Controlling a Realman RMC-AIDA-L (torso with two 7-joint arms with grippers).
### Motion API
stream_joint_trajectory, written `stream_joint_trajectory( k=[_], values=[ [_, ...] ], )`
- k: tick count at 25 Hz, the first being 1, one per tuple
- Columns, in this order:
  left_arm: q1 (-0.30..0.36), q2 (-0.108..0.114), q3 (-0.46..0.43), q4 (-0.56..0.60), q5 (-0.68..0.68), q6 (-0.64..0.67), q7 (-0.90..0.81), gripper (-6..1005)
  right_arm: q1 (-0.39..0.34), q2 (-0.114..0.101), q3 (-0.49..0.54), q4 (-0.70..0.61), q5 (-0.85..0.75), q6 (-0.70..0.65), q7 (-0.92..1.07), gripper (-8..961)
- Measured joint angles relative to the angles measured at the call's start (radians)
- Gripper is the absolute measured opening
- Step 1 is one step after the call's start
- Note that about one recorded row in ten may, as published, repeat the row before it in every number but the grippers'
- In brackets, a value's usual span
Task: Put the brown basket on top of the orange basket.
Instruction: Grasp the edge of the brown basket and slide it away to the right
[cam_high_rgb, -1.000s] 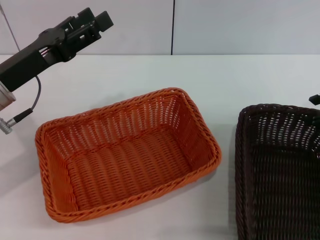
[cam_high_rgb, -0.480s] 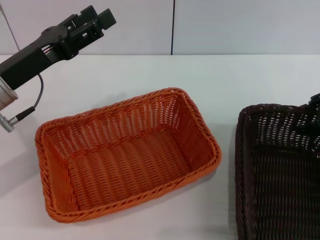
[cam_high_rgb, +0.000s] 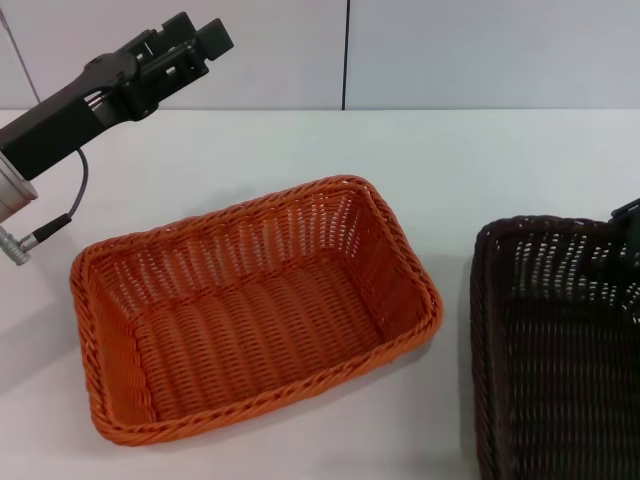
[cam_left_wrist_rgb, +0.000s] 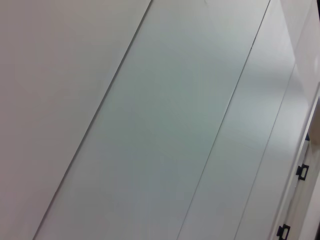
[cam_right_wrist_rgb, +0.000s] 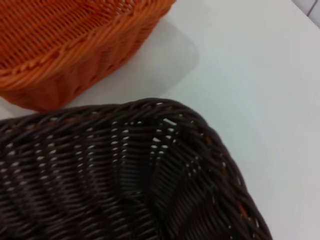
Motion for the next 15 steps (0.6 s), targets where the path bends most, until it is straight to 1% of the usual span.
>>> stream_joint_trajectory(
  k=[6,9,10,13,15],
  values=[
    [-0.002,0.000,0.001,-0.008,0.001,0.000,0.000,829,-0.010,0.002,-0.004,-0.009,0.001,-0.013,-0.002,460],
    [-0.003,0.000,0.002,-0.014,0.001,0.000,0.000,830,-0.012,-0.004,0.000,-0.015,0.001,-0.037,-0.003,425],
    [-0.003,0.000,0.002,-0.014,0.001,0.000,0.000,830,-0.013,-0.011,0.003,-0.018,0.001,-0.062,-0.004,419],
    [-0.002,0.001,0.002,-0.014,0.001,0.000,0.002,830,-0.014,-0.015,0.008,-0.026,0.001,-0.088,-0.004,399],
    [-0.001,0.002,0.000,-0.014,0.000,0.000,0.004,830,-0.015,-0.020,0.017,-0.041,0.002,-0.129,-0.004,380]
  ],
)
